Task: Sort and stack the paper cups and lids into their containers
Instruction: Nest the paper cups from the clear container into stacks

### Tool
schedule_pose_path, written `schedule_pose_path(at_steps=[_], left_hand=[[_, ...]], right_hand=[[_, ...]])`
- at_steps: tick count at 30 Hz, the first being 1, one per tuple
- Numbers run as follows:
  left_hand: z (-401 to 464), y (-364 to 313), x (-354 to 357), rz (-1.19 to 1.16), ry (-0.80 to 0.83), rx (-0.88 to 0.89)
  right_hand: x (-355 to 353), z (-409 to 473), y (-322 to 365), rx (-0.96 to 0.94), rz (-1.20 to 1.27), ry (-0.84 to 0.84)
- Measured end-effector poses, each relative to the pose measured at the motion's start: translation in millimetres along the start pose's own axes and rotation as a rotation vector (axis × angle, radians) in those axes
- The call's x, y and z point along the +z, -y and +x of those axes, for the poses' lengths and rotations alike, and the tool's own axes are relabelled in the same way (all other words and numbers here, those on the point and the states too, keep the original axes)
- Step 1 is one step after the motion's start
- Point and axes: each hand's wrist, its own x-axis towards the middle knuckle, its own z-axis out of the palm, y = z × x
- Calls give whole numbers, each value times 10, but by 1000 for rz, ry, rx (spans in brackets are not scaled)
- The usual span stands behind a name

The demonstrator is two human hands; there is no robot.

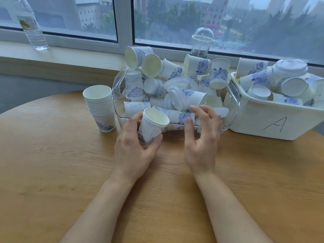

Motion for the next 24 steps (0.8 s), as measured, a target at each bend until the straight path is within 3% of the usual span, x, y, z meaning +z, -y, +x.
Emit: schedule_pose_path(at_steps=[4,12,20,24], left_hand=[[-19,-34,49,-8,34,-15],[-27,-47,46,-1,70,15],[-22,-47,25,-18,73,29],[-22,-47,20,-11,71,31]], right_hand=[[-14,45,-171,98,-94,-34],[59,59,-203,89,-160,25],[-105,161,-115,238,176,-253],[-116,148,-152,248,208,-272]])
